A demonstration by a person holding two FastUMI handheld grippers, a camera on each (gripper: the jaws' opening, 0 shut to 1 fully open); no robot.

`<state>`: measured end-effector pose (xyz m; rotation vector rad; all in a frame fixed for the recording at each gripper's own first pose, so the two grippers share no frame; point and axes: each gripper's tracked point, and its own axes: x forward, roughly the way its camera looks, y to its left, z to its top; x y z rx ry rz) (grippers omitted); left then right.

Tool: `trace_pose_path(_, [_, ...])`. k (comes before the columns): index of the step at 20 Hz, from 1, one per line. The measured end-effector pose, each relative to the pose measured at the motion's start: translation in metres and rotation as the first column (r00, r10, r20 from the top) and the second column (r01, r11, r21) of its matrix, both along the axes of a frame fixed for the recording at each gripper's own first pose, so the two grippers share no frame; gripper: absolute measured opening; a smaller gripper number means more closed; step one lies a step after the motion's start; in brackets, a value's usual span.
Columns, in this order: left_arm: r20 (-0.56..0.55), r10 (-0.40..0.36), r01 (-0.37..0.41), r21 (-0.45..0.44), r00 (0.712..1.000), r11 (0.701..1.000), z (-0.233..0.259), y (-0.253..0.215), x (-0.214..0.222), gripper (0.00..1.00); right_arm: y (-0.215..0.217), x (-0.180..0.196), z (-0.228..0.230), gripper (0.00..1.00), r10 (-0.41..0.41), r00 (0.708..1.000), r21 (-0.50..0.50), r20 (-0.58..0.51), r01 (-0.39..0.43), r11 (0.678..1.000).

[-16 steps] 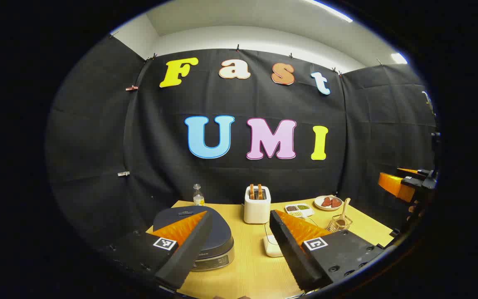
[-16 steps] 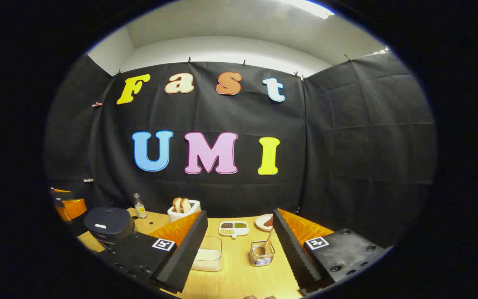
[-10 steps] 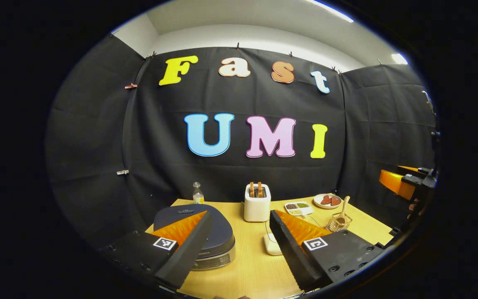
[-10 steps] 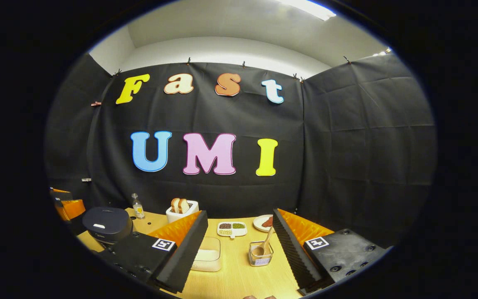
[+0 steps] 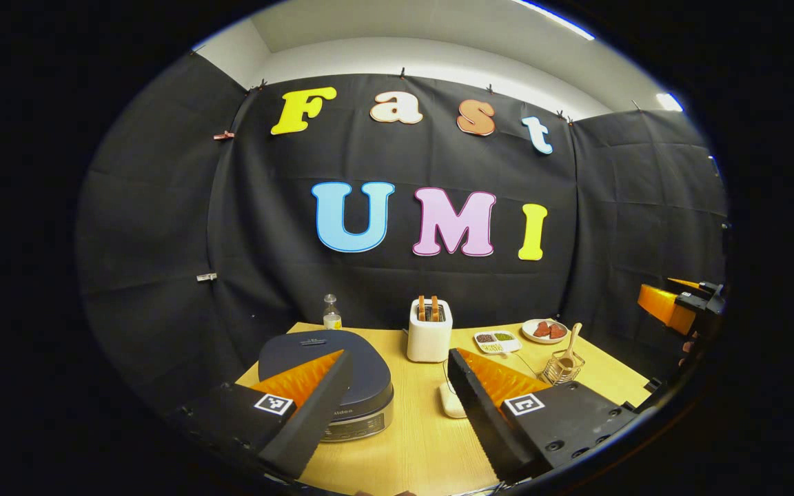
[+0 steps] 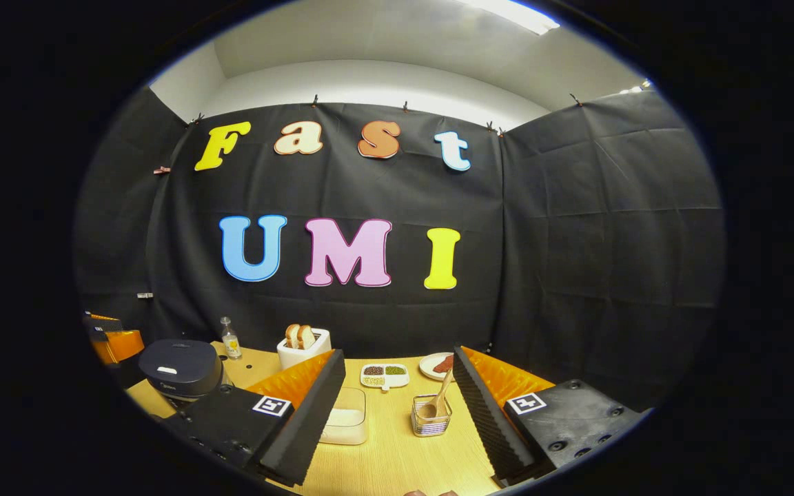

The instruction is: Close the left gripper, press the button to open the rice cooker; take a wooden spoon from the chopstick holder with the right hand, scoop a spoonful of rice and pour it into the rice cooker, then put the wooden spoon back into the chopstick holder.

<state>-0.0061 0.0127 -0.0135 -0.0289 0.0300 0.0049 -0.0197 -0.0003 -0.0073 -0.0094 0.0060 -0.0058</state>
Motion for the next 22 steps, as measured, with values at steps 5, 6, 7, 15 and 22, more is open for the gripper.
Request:
trace_pose_path(5, [0.007,0.026,-0.025,-0.011,1.000,1.000,0.009,0.000,0.009,0.95,0.002,-0.001,0.002,0.98,0.007,1.000,0.003,0.003,-0.007,1.000])
trace_pose_path(6, [0.001,0.032,-0.032,-0.009,0.999,0.999,0.009,0.002,0.011,0.95,0.003,-0.001,0.001,0.98,0.010,1.000,0.002,0.002,-0.010,1.000])
trace_pose_path(7, [-0.011,0.043,-0.043,-0.004,0.999,0.999,0.008,0.006,0.015,0.95,0.002,-0.001,0.002,0.98,0.010,1.000,-0.002,0.001,-0.010,1.000])
trace_pose_path(15, [-0.097,0.087,-0.089,-0.013,0.991,0.996,0.005,0.044,0.045,0.93,-0.002,0.000,-0.002,0.98,0.003,1.000,0.005,-0.015,-0.003,1.000])
trace_pose_path(22, [-0.175,0.065,-0.073,-0.040,0.982,0.997,-0.011,0.077,0.072,0.42,-0.003,-0.003,-0.002,0.98,0.010,1.000,-0.010,-0.017,-0.010,1.000])
